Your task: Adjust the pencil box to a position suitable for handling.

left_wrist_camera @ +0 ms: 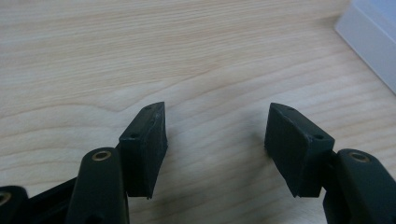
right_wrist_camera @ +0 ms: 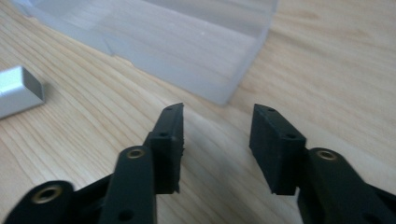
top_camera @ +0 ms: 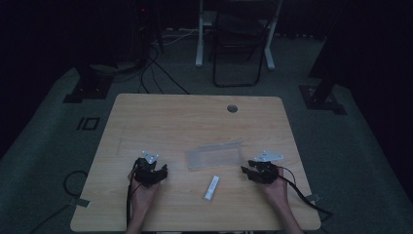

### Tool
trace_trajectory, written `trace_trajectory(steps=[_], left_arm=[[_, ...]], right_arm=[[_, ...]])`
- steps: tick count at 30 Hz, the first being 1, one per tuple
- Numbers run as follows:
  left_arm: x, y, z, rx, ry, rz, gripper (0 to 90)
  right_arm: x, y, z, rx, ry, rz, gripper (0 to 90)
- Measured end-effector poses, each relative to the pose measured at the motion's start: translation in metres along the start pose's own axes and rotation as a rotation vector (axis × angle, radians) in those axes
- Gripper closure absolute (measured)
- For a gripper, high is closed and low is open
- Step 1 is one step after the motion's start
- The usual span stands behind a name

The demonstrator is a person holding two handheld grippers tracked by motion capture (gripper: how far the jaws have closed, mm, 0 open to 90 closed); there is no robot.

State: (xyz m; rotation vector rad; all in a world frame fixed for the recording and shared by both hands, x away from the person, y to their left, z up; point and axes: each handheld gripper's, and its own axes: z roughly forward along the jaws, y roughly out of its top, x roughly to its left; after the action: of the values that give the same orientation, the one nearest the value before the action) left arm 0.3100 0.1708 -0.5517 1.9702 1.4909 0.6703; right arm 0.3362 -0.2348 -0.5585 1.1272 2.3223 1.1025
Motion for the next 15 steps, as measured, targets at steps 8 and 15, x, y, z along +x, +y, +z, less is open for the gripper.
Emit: trace_trajectory(steps=[8, 15], left_arm=[[-0.009, 0.003, -0.010, -0.053, -0.040, 0.038, 38.7], [-0.021, 0.005, -0.011, -0.048, -0.134, 0.083, 28.8]], right_arm=[[0.003, 0.020, -0.001, -0.046, -0.030, 0.002, 61.9], [-0.002, 0.030, 0.013, -0.020, -0.026, 0.042, 74.3]])
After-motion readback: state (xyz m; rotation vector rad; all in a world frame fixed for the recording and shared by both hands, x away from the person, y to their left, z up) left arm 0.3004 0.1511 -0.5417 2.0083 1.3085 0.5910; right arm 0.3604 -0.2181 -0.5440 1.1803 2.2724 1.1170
